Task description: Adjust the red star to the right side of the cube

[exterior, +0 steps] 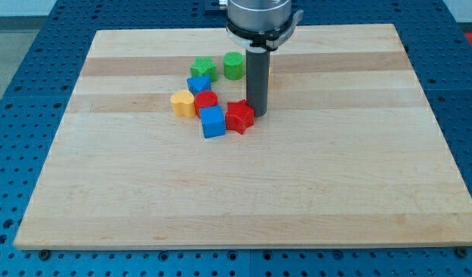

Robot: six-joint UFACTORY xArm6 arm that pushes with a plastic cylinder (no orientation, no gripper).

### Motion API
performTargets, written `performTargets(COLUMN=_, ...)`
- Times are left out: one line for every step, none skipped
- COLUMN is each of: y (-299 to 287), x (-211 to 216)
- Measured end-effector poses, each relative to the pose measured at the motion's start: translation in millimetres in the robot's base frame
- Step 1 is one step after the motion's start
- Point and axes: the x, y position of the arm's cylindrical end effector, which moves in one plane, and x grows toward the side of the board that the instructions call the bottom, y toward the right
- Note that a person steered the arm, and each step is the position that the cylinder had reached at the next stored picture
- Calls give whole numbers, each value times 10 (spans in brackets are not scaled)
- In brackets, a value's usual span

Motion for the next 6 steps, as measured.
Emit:
performTargets(y=0, x=44)
performTargets(y=0, x=141)
performTargets(y=0, x=181)
performTargets(y=-3, x=181)
performTargets(y=-10, x=193)
performTargets(y=-36, x=232)
